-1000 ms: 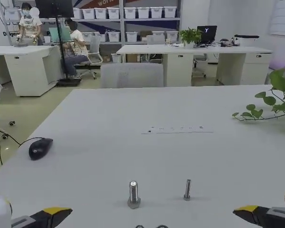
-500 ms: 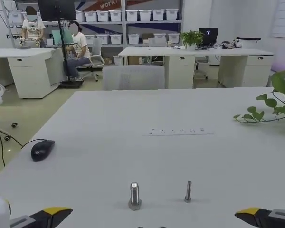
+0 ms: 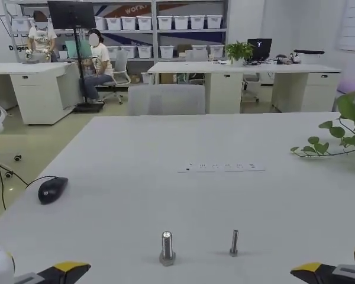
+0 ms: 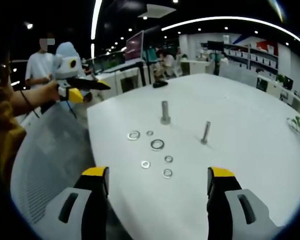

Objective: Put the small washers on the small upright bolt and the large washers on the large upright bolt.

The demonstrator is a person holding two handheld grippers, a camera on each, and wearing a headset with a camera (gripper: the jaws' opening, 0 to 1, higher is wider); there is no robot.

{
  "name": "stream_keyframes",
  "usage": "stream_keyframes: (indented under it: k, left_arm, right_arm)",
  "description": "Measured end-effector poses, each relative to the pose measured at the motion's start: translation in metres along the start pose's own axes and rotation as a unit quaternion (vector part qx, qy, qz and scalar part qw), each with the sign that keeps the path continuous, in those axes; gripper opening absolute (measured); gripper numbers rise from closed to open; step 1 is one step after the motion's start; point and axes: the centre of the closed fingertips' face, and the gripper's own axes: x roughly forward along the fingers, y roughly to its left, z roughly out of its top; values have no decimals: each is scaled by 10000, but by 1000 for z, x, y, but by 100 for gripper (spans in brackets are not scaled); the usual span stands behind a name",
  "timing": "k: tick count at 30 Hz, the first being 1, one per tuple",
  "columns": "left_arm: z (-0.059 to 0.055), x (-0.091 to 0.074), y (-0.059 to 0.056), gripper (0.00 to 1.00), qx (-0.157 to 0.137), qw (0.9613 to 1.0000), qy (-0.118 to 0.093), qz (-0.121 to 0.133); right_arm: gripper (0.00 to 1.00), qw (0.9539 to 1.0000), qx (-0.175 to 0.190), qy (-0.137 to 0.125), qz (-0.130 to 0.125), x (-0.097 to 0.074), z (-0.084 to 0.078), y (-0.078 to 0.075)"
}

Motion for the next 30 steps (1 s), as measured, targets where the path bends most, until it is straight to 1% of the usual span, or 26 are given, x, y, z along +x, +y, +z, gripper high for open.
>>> stream_keyframes:
  k: [6,18,23,25,28,30]
  left_arm:
    - [-1,1,0,71,-20,10000,-18,7]
    - [-4,3,-1,71,-52,10000,12,4]
    - [-4,4,-2,71,-66,10000,0,-1]
    - [-4,4,-2,71,-78,10000,5,19]
    - [-4,4,-2,71,-102,9999,-35,18]
    - [-4,4,-2,71,-89,10000,-14,18]
  right_arm:
    - [81,10000,-37,38,28,1,1,0]
    - [81,9998,-108,159,97,3,-4,1]
    - [81,9996,-140,215,129,3,-5,1]
    - [81,9994,-207,239,106,3,-6,0]
    - [81,9994,-210,260,133,3,-6,2]
    - [80,9992,-242,294,143,4,-6,1]
